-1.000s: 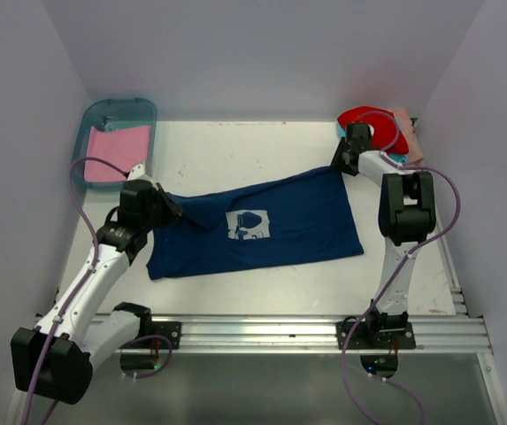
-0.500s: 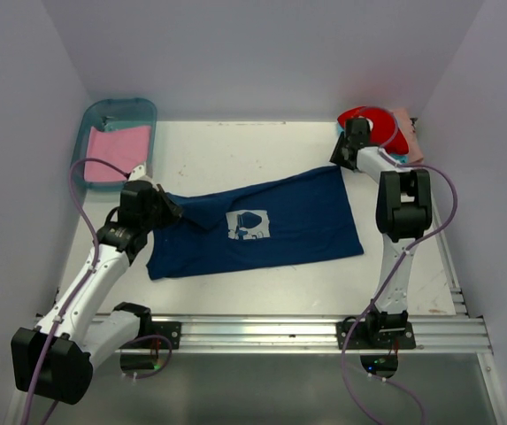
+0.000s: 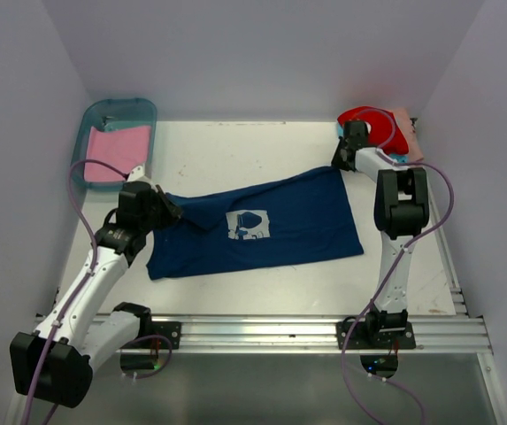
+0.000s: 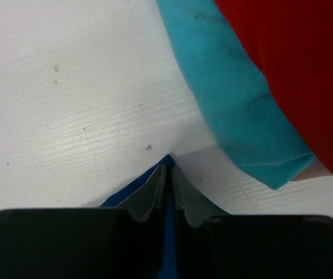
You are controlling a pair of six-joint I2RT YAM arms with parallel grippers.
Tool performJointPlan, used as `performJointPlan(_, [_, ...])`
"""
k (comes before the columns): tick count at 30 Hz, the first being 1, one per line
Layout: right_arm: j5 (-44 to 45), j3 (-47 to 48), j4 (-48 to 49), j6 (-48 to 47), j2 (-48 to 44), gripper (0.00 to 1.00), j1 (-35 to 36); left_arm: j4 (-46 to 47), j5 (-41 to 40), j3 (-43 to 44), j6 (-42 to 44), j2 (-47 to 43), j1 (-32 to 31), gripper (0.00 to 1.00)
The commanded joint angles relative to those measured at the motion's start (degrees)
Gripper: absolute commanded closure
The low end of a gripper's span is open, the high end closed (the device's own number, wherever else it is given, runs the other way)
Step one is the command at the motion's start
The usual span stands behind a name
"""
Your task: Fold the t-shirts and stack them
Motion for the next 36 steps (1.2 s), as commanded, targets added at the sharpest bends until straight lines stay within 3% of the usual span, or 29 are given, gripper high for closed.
performJointPlan(1, [0.76,2.59,-0.72,0.57,0.59,1.00,-0.03,-0.43,-0.36,1.81,0.66,-1.33,0.36,1.00])
performJointPlan(22, [4.63,-7.77,9.91,-1.01,-12.85,1.00,0.06,0.36,-0.89,1.55,2.94,0.34,4.93,1.00])
performJointPlan(36, [3.92,-20.76,1.04,0.40,-24.36,1.00,1.02,-6.84,0.61,6.55,6.11,0.25,6.07,1.00])
